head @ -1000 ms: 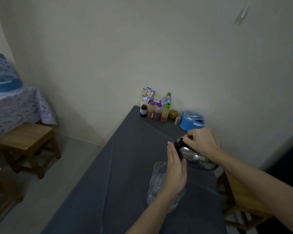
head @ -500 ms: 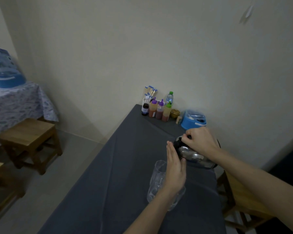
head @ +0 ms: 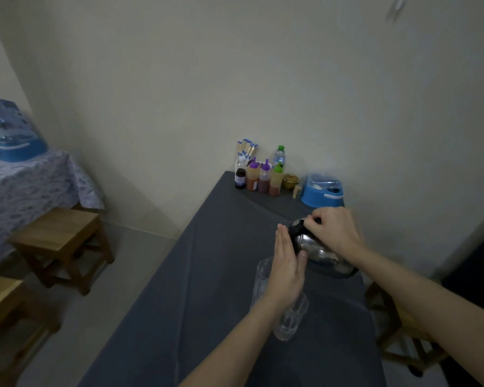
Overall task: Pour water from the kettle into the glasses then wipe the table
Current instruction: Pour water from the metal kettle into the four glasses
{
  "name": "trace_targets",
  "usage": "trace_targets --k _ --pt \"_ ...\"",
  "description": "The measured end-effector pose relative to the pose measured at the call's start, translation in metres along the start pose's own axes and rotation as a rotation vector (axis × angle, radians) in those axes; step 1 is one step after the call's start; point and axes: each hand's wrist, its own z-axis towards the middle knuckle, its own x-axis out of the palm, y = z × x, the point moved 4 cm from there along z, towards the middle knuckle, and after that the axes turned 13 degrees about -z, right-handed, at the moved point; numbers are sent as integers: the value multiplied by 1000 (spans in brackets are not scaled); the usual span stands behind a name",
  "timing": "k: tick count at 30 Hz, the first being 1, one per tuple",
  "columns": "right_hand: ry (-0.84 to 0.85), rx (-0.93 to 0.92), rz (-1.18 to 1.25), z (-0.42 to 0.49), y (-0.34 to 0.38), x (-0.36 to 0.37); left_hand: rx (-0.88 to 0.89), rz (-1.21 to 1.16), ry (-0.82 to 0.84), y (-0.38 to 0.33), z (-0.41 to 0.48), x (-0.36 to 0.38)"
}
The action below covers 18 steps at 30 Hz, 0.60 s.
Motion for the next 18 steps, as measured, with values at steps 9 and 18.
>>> trace_targets --k 9,18 --pt "-62 504 383 -61 -73 13 114 311 288 -25 18 36" --pt "-96 996 924 -182 -124 85 198 543 618 3 10 117"
